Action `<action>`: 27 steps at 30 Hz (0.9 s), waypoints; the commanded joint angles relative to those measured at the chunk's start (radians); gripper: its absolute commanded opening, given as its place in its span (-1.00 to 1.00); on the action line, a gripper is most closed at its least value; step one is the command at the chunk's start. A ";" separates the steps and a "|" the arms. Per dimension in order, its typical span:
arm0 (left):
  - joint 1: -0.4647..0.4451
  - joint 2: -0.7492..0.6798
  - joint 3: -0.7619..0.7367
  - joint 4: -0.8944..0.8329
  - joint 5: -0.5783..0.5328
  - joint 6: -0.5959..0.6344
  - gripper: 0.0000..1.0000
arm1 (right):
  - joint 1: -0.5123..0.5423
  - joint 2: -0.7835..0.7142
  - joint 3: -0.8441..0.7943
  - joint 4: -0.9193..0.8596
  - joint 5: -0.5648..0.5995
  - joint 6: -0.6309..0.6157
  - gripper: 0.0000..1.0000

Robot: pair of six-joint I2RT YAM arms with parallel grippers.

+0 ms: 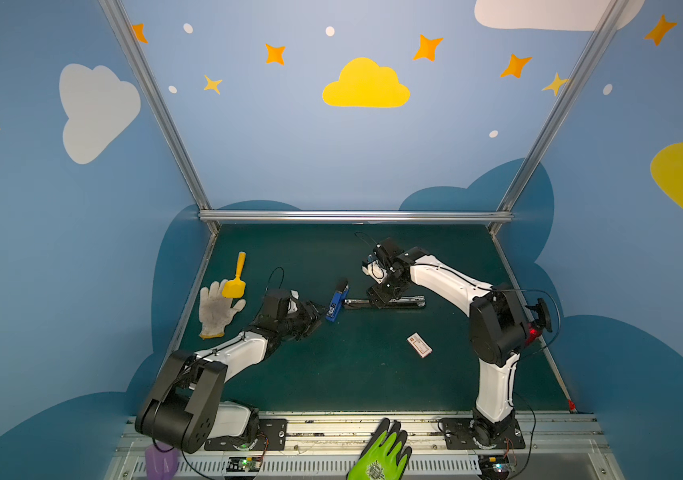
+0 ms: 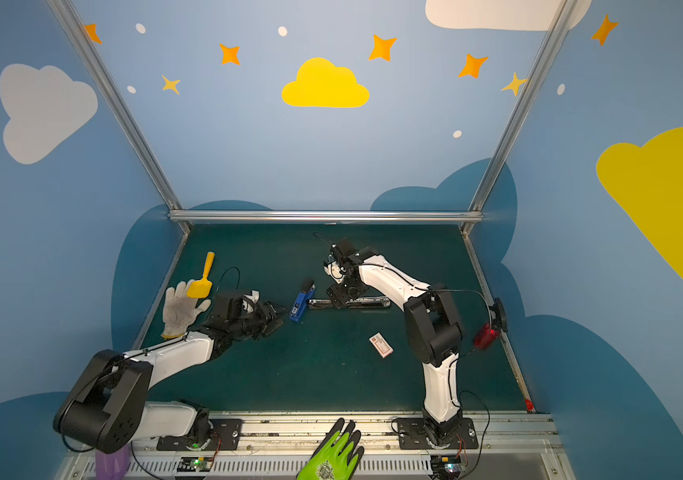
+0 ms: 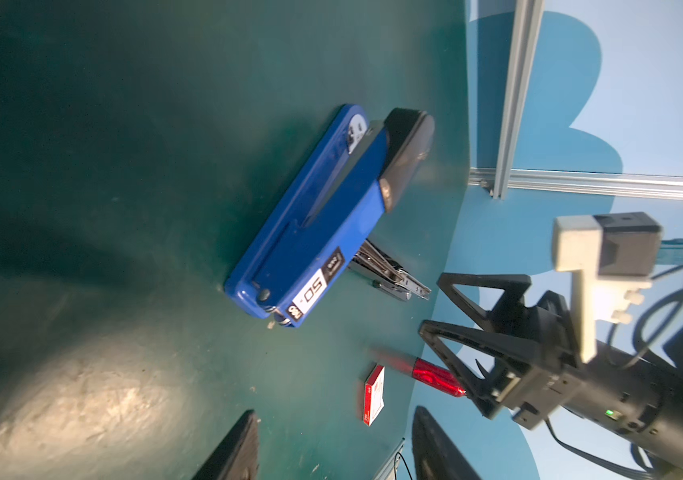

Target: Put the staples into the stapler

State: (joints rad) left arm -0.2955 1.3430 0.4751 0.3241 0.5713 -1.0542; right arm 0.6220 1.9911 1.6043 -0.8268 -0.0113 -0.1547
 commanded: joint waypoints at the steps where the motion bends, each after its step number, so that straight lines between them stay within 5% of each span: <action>1: -0.001 -0.035 -0.019 -0.037 -0.016 0.015 0.17 | -0.001 0.045 0.035 -0.021 0.083 -0.144 0.59; 7: 0.007 -0.076 -0.024 -0.078 -0.034 0.026 0.17 | -0.004 0.117 0.113 -0.094 0.011 -0.249 0.57; 16: 0.012 -0.092 -0.024 -0.098 -0.040 0.028 0.17 | -0.010 0.249 0.196 -0.140 -0.014 -0.245 0.47; 27: 0.023 -0.088 -0.022 -0.105 -0.038 0.032 0.17 | -0.151 0.303 0.290 -0.110 0.036 -0.097 -0.18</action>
State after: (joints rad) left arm -0.2790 1.2617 0.4606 0.2333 0.5396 -1.0435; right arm 0.5171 2.2730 1.8538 -0.9333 0.0029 -0.3138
